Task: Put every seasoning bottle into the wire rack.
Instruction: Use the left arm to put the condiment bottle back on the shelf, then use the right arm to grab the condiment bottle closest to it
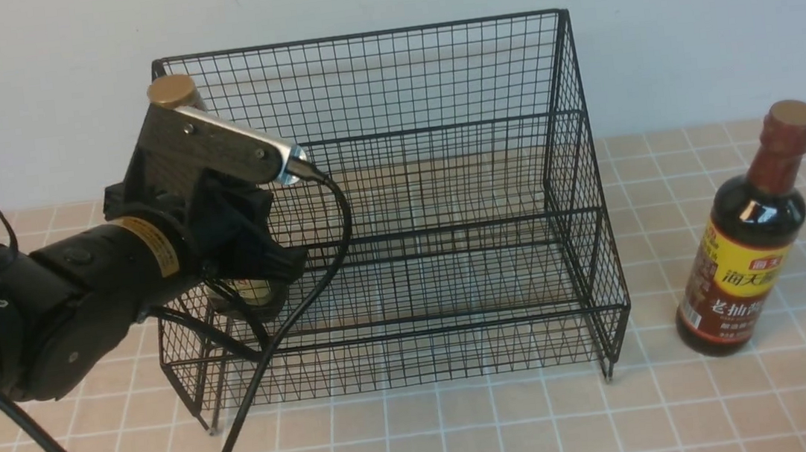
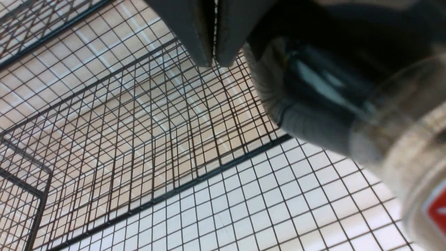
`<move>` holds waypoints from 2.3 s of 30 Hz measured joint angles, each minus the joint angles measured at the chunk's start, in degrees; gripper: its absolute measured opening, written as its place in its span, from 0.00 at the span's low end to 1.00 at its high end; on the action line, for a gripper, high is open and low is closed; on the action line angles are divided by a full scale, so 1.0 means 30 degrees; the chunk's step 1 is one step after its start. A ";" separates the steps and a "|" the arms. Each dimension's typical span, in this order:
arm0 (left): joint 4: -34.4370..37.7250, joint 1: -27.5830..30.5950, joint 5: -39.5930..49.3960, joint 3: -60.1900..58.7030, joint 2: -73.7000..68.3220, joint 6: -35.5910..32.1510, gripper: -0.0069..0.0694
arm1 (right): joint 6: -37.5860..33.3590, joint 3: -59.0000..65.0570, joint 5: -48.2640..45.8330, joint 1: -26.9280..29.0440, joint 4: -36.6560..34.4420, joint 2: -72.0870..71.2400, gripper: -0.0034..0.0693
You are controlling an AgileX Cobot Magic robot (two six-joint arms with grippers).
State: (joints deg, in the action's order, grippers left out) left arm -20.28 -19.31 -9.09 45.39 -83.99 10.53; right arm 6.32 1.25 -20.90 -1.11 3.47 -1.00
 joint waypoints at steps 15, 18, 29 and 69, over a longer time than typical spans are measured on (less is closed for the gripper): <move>0.0018 -0.0436 0.3600 0.0000 0.1303 0.1023 0.08 | 0.0000 0.0000 0.0000 0.0000 0.0000 0.0000 0.03; 0.0018 -0.0436 0.3605 0.0000 0.1303 0.1023 0.08 | 0.0000 0.0000 0.0000 0.0000 0.0000 0.0000 0.03; 0.0018 0.0246 0.1652 0.0000 0.1149 0.1144 0.08 | 0.0000 0.0000 0.0000 0.0000 0.0000 0.0000 0.03; 0.0104 -0.1077 0.9025 0.0000 1.4028 0.2024 0.08 | 0.0000 0.0000 0.0000 0.0000 0.0000 0.0000 0.03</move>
State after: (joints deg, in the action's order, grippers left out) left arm -19.96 -22.54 17.98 45.39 -41.91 16.60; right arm 6.32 1.25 -20.90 -1.11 3.47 -1.00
